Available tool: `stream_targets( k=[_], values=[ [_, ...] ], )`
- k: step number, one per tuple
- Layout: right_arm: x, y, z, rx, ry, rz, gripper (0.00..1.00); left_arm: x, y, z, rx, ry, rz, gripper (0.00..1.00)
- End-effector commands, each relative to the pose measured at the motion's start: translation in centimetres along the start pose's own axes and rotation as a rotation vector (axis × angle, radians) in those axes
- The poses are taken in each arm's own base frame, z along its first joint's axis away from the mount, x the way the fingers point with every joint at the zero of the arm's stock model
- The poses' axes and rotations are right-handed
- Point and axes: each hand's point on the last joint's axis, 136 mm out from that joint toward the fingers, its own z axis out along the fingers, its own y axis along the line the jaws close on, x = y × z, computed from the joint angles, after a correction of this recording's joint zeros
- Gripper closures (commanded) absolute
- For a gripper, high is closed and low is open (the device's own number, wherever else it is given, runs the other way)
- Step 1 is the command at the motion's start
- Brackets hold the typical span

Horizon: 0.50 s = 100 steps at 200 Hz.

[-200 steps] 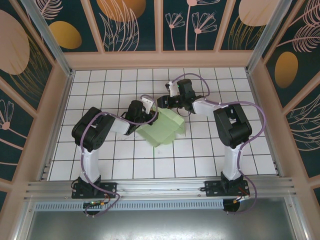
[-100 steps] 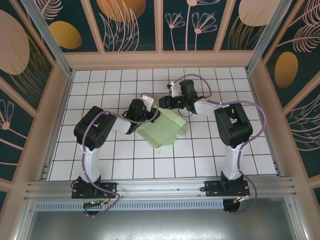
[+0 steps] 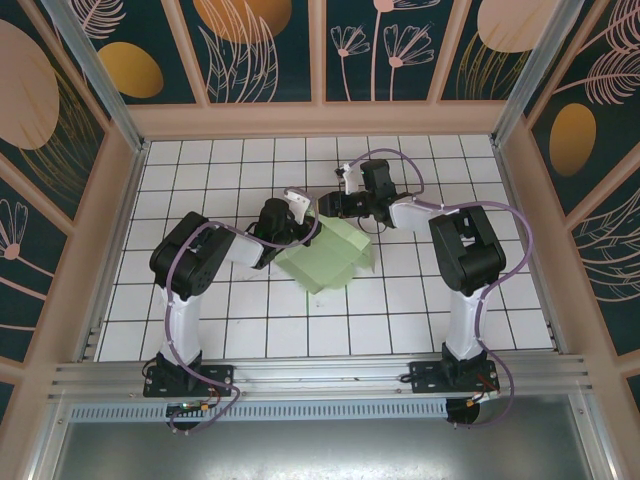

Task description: Fold the paper box

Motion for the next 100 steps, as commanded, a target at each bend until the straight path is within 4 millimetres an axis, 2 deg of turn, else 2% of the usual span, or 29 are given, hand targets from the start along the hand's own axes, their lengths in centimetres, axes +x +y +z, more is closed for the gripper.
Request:
stream_targets(
  k=[1,24,49,77,100],
  values=[
    [3.9,-2.2,0.4,0.058,0.102,0.101,0.55,0.5,0.7,-0.4,-0.026,0.014,-0.009,0.89],
    [3.8,-2.2,0.4,0.057,0.101,0.1,0.55,0.5,0.7,-0.4,-0.023,0.012,-0.015,1.0],
    [3.4,-1.9,0.2,0.05,0.088,0.097,0.54,0.1,0.5,-0.7,-0.023,-0.003,-0.013,1.0],
    [2.0,-0.4,-0.8,0.014,0.032,0.075,0.42,-0.9,0.1,-1.4,-0.018,-0.032,-0.01,1.0],
    [0.2,0.8,-2.8,-0.004,-0.055,0.044,0.31,-2.1,-0.8,-1.9,0.021,-0.061,-0.009,1.0]
  ],
)
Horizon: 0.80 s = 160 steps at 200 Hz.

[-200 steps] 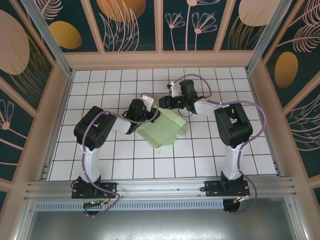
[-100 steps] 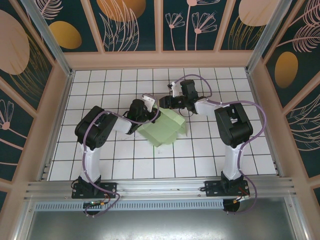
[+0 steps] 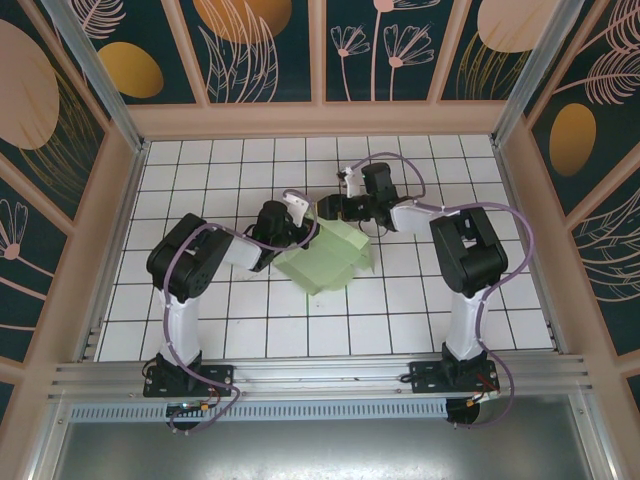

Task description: Fold the paper box

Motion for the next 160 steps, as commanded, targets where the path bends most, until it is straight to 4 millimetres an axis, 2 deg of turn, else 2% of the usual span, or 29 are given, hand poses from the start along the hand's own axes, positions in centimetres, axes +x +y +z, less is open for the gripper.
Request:
stream_targets(
  k=[1,35,60,91,129,160],
  values=[
    [-0.8,0.9,-2.4,-0.007,-0.058,-0.006,0.31,-2.5,-0.6,-1.1,0.021,-0.068,-0.014,1.0],
    [-2.7,1.3,-6.7,0.001,-0.208,0.005,0.31,-4.2,-2.6,-1.8,0.119,-0.11,-0.018,1.0],
    [-2.4,0.4,-8.6,0.016,-0.24,0.047,0.39,-5.5,-4.1,-2.3,0.197,-0.127,-0.013,1.0],
    [-1.1,-0.2,-8.3,0.001,-0.205,0.078,0.53,-6.5,-5.9,-2.8,0.289,-0.124,0.012,1.0],
    [-0.4,2.1,-7.0,-0.116,-0.166,0.059,0.66,-7.1,-7.0,-3.1,0.34,-0.118,0.02,1.0],
    [0.4,3.9,-5.8,-0.199,-0.143,0.06,0.73,-7.8,-6.6,-3.1,0.317,-0.138,0.006,1.0]
  ],
)
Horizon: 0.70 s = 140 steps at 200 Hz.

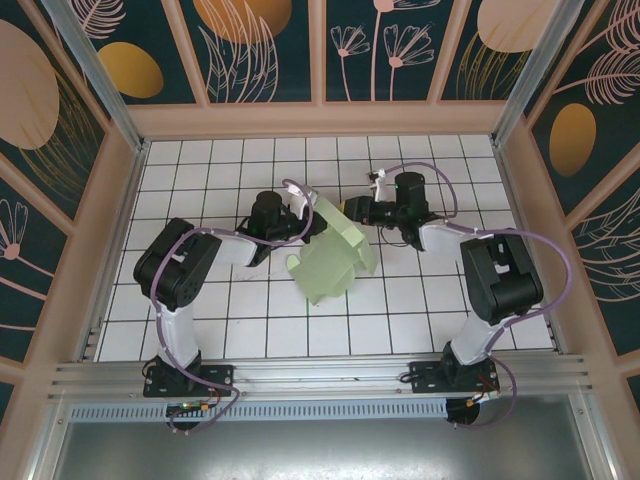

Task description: Fold the paper box

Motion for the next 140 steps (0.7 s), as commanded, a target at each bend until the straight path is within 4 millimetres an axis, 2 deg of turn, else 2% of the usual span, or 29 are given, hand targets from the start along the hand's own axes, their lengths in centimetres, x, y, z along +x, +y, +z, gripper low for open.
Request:
stream_targets(
  k=[1,39,74,83,102,140],
  values=[
    [1.0,1.9,1.1,-0.109,0.022,0.0,0.73,-3.1,-1.1,-0.3,0.034,-0.064,0.018,1.0],
    [2.2,3.1,2.4,-0.152,0.038,0.024,0.76,-4.4,-0.5,-0.1,0.006,-0.117,-0.032,1.0],
    [1.6,3.2,2.1,-0.137,0.008,0.015,0.76,-5.2,-0.3,0.1,-0.003,-0.139,-0.039,1.0],
    [1.1,2.9,1.7,-0.116,-0.01,0.008,0.74,-5.2,0.0,0.1,-0.022,-0.14,-0.045,1.0],
    [-0.5,2.0,0.1,-0.061,-0.079,-0.005,0.63,-5.1,0.6,0.1,-0.049,-0.139,-0.051,1.0],
    [-4.1,0.3,-4.7,0.066,-0.244,-0.028,0.44,-6.0,2.4,-0.2,-0.139,-0.193,-0.161,1.0]
  ],
)
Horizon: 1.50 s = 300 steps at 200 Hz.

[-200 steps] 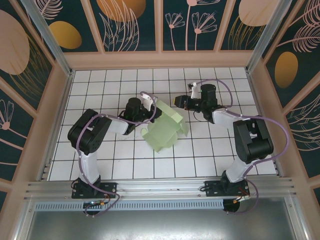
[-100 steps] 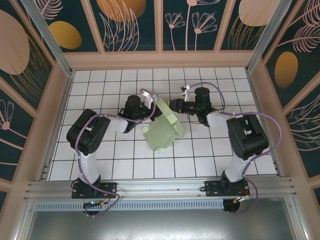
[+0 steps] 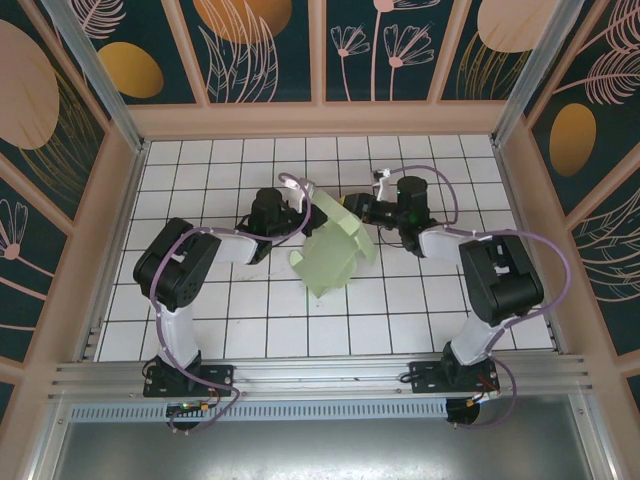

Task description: Fold the paper box

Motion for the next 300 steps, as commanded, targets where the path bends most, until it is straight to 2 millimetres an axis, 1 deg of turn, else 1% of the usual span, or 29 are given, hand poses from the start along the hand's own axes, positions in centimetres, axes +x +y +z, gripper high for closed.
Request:
stream_targets(
  k=[1,11,13,15,23,31,42,54,62,77,94,107,124,146,158,172,184,198,221,250,264,300],
  values=[
    [-2.7,0.4,-3.0,0.053,-0.111,-0.057,0.44,-4.1,0.8,-0.1,-0.065,-0.134,-0.07,1.0],
    [-3.5,-0.4,-4.6,0.095,-0.162,-0.044,0.41,-3.8,1.7,-0.1,-0.085,-0.129,-0.151,1.0],
    [-3.7,-0.6,-4.9,0.103,-0.172,-0.042,0.41,-4.7,1.6,0.1,-0.081,-0.146,-0.159,1.0],
    [-3.8,-0.8,-5.2,0.114,-0.182,-0.039,0.41,-5.0,1.8,0.1,-0.087,-0.154,-0.173,1.0],
    [-4.2,-1.4,-6.4,0.149,-0.217,-0.029,0.4,-5.5,2.4,-0.1,-0.112,-0.188,-0.228,1.0],
    [-4.4,-1.9,-7.6,0.18,-0.249,-0.019,0.4,-6.0,2.2,-0.3,-0.092,-0.222,-0.262,1.0],
    [-4.3,-2.6,-9.0,0.213,-0.287,-0.006,0.41,-6.5,1.9,0.0,-0.071,-0.225,-0.307,1.0],
    [-4.1,-2.6,-10.2,0.22,-0.324,-0.004,0.42,-6.7,2.2,0.1,-0.068,-0.244,-0.376,1.0],
    [-3.9,-2.1,-10.8,0.207,-0.345,-0.013,0.42,-7.0,2.2,0.1,-0.056,-0.271,-0.409,1.0],
    [-3.5,-0.7,-11.2,0.143,-0.364,-0.018,0.43,-7.3,2.3,0.2,-0.037,-0.294,-0.451,1.0],
    [-3.1,1.7,-11.2,0.046,-0.378,-0.034,0.43,-7.6,2.2,0.2,-0.014,-0.322,-0.473,1.0],
    [-3.1,3.7,-11.2,-0.027,-0.4,-0.054,0.43,-7.6,1.8,0.3,0.013,-0.322,-0.456,1.0],
    [-3.2,6.0,-10.8,-0.102,-0.394,-0.072,0.43,-7.5,1.9,0.7,0.015,-0.313,-0.451,1.0],
    [-3.6,8.1,-10.1,-0.166,-0.395,-0.091,0.42,-7.2,2.1,0.9,0.006,-0.298,-0.446,1.0],
    [-3.7,8.7,-9.9,-0.192,-0.394,-0.094,0.42,-7.3,2.1,0.8,0.007,-0.303,-0.445,1.0],
    [-3.9,9.0,-9.5,-0.203,-0.392,-0.089,0.42,-7.3,2.0,0.8,0.008,-0.303,-0.438,1.0],
    [-4.0,8.7,-9.1,-0.202,-0.381,-0.083,0.42,-7.3,2.0,0.7,0.007,-0.304,-0.427,1.0],
    [-4.2,8.7,-8.4,-0.208,-0.36,-0.081,0.48,-7.2,2.1,0.6,0.005,-0.307,-0.423,1.0],
    [-4.5,8.9,-7.4,-0.222,-0.331,-0.069,0.53,-7.0,1.9,0.7,0.015,-0.302,-0.424,1.0],
    [-4.5,9.0,-6.4,-0.236,-0.305,-0.056,0.54,-6.9,2.0,0.6,0.001,-0.297,-0.407,1.0],
    [-4.4,8.6,-5.9,-0.229,-0.29,-0.036,0.54,-7.0,2.1,0.5,-0.01,-0.297,-0.393,1.0],
    [-4.1,7.1,-5.3,-0.175,-0.273,0.018,0.72,-6.9,2.5,0.3,-0.041,-0.304,-0.379,1.0]
  ],
)
